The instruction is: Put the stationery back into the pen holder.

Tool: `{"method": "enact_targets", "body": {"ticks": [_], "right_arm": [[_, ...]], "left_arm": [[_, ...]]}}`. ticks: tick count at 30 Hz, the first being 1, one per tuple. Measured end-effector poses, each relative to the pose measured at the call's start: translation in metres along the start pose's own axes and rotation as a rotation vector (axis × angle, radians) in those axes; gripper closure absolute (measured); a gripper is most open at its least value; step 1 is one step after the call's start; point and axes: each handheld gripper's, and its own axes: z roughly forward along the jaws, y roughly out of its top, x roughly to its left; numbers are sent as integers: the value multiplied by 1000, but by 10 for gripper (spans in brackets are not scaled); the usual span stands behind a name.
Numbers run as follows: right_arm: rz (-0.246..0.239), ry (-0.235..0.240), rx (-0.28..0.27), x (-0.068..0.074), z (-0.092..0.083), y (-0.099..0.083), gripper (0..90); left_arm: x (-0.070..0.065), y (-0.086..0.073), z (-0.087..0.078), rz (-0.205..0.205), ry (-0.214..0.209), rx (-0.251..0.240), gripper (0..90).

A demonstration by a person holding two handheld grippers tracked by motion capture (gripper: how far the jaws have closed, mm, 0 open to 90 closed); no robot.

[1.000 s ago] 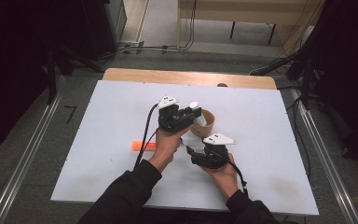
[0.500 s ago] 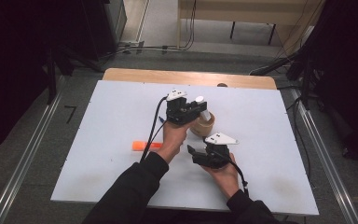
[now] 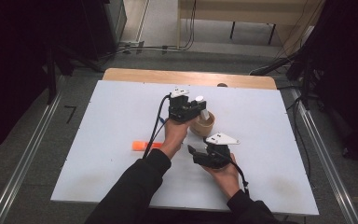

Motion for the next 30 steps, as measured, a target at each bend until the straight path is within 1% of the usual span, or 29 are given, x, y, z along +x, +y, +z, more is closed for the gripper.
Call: {"method": "enact_targets", "body": {"ticks": [6, 12, 18, 19, 20, 25, 26, 30], "right_arm": [[-2, 0, 5, -1, 0, 0, 282], [-2, 0, 6, -1, 0, -1, 283], [-4, 1, 8, -1, 1, -1, 285], [-3, 1, 8, -1, 1, -1, 285], [-2, 1, 9, -1, 1, -1, 285], [-4, 1, 11, -1, 1, -1, 285], [-4, 1, 10, -1, 2, -1, 285], [-5, 2, 12, 0, 2, -2, 285]], "left_arm": [[0, -1, 2, 3, 6, 17, 667], [0, -2, 3, 17, 31, 37, 667], [1, -3, 5, 17, 29, 49, 655], [1, -3, 6, 11, 33, 52, 609], [2, -2, 6, 5, 32, 59, 541], [2, -2, 5, -4, 46, 65, 377], [2, -1, 5, -7, 49, 69, 331], [2, -1, 2, -14, 46, 79, 249]]}}
